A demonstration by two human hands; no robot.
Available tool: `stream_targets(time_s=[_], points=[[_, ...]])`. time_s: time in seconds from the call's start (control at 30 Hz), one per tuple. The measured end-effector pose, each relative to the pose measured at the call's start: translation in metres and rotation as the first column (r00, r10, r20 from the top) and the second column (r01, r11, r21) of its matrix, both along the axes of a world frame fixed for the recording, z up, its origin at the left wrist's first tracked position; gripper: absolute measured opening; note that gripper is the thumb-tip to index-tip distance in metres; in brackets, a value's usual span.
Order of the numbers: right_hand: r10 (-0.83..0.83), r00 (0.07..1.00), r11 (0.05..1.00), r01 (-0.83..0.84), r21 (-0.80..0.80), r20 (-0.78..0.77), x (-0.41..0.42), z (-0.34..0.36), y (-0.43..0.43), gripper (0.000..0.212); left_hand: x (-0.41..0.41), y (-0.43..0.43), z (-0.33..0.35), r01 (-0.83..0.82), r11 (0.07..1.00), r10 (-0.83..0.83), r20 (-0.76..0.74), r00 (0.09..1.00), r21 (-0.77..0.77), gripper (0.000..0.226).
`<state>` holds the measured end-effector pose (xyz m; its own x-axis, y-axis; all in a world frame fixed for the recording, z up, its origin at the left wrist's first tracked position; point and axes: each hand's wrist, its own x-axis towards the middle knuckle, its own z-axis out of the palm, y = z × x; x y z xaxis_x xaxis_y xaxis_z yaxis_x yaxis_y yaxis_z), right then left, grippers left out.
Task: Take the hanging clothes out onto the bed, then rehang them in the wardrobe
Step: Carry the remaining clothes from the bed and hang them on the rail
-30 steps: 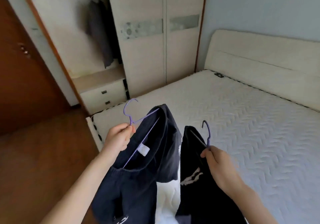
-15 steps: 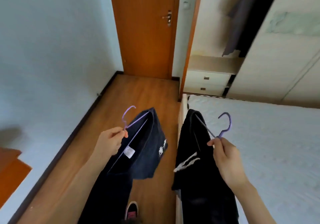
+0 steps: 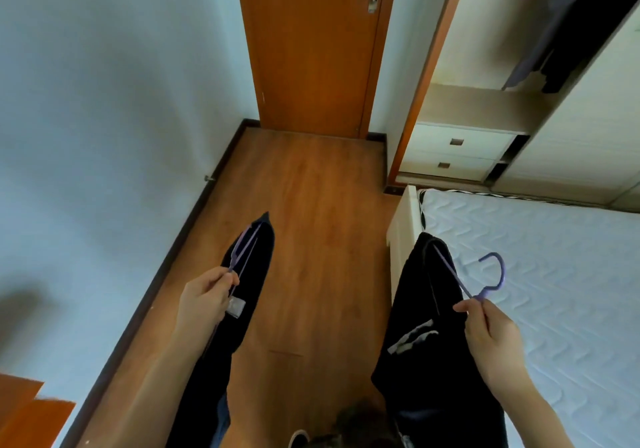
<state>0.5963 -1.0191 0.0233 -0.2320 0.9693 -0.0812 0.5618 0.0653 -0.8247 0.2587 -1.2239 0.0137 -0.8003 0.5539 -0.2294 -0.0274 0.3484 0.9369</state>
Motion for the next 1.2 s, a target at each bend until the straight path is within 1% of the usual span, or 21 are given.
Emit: stream_targets(time_s=[0.1,0.2,0.3,0.4,0.53,0.67,0.77,0.83,0.9,1.0,1.1,1.2], points=[[0.0,1.0,1.0,0.0,-0.011,0.031,-0.033,-0.011,0.038,0.03,-0.045,0.04,-0.008,-0.075,0.997,0.074,0.052,0.996,0.016,0.025],[0.017,0.999,1.0,-0.016,-0.02,0.042,-0.073,-0.026,0.088,0.03,-0.084,0.083,-0.021,-0.116,0.993,0.115,0.065,0.991,0.019,0.023],[0.026,0.999,0.999,-0.026,-0.038,0.02,-0.123,-0.041,0.151,0.031,-0.126,0.131,-0.032,-0.148,0.988,0.145,0.083,0.986,0.036,0.023],[0.069,0.998,0.997,-0.07,-0.03,-0.008,-0.176,-0.043,0.224,0.031,-0.17,0.183,-0.033,-0.185,0.983,0.183,0.087,0.979,0.012,0.025],[0.106,0.994,0.994,-0.106,-0.003,0.003,-0.239,-0.038,0.319,0.031,-0.218,0.255,-0.027,-0.192,0.981,0.191,0.093,0.977,-0.003,0.025],[0.057,0.998,0.998,-0.057,-0.009,-0.007,-0.29,-0.031,0.4,0.03,-0.264,0.331,-0.022,-0.161,0.986,0.163,0.087,0.983,-0.033,0.025],[0.01,1.0,1.0,-0.01,-0.015,-0.015,-0.322,-0.032,0.454,0.031,-0.301,0.396,-0.027,-0.092,0.994,0.095,0.063,0.994,-0.054,0.024],[-0.016,1.0,1.0,0.016,-0.026,-0.012,-0.342,-0.034,0.487,0.031,-0.329,0.442,-0.037,-0.03,0.997,0.035,0.074,0.997,-0.069,0.026],[-0.067,0.998,0.998,0.067,-0.003,0.004,-0.362,-0.039,0.519,0.031,-0.358,0.492,-0.045,0.045,0.996,-0.037,0.108,0.993,-0.074,0.027],[-0.175,0.984,0.985,0.175,0.01,-0.018,-0.389,-0.04,0.562,0.031,-0.4,0.571,-0.047,0.181,0.982,-0.169,0.192,0.967,-0.049,0.026],[-0.299,0.954,0.954,0.3,0.015,-0.016,-0.408,-0.036,0.594,0.031,-0.432,0.648,-0.039,0.353,0.933,-0.333,0.22,0.917,-0.06,0.024],[-0.445,0.896,0.895,0.445,0.024,-0.015,-0.419,-0.032,0.624,0.031,-0.449,0.724,-0.026,0.521,0.852,-0.502,0.205,0.84,-0.05,0.025]])
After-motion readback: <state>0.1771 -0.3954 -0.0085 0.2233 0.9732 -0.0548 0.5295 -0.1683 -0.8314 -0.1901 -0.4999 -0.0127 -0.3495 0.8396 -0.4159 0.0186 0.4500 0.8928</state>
